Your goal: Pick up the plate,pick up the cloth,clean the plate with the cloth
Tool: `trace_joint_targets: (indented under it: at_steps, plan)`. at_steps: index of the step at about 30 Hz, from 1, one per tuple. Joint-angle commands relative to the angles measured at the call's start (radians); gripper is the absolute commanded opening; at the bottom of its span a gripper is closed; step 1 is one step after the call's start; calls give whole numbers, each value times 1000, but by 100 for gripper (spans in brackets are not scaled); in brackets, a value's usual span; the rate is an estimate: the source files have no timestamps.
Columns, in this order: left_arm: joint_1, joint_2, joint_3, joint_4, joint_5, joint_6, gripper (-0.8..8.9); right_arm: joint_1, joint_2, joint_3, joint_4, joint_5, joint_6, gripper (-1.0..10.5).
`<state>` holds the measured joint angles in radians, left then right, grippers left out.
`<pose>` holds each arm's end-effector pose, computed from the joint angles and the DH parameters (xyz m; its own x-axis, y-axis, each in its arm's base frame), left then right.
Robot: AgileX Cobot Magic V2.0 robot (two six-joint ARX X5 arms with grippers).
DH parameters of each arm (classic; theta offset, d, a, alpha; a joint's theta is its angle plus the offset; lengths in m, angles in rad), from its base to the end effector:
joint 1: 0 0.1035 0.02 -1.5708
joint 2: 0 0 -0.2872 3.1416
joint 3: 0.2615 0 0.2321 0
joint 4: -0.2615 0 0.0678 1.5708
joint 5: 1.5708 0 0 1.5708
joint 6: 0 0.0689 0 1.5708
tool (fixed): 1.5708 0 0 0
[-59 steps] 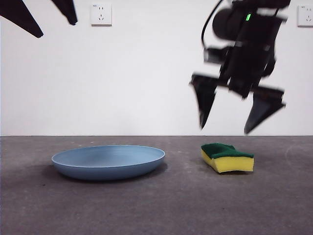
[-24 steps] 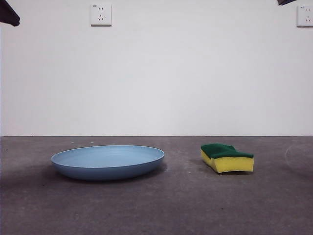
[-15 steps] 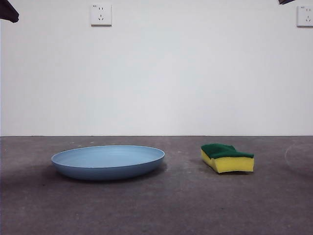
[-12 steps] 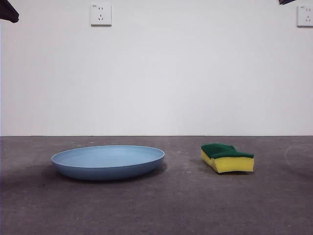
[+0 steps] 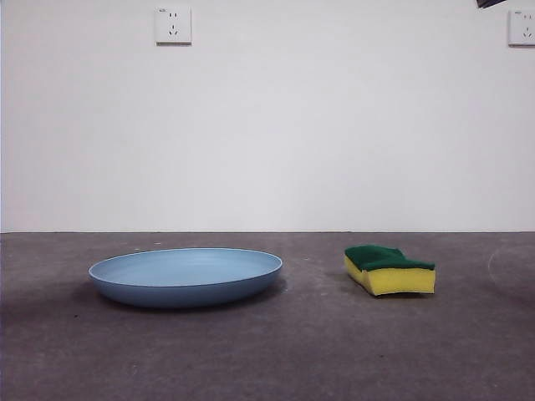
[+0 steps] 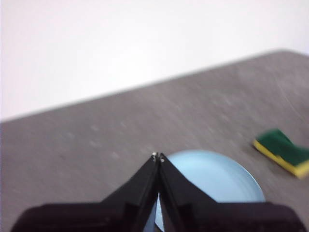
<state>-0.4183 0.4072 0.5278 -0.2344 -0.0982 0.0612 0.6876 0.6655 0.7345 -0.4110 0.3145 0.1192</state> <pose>0.1006 -0.0373 0.2883 0.9433 -0.3120 -0.1130 0.3210 0.9443 0.0719 0.1211 0.0719 0.3114 0.8886 0.3295 -0.3189 -0.3448 0.9386 0.0090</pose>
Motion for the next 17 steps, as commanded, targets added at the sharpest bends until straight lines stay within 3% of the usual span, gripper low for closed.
trace_joint_targets:
  at_steps: [1,9,17]
  plan:
    - [57,-50,-68,60,4,13,-3,1,-1,-5,10,2,3,0]
    - [214,-256,-323,211,54,-18,-3,1,-1,-5,10,2,3,0]
    - [304,-395,-461,200,56,-43,-3,1,-1,-5,10,2,3,0]
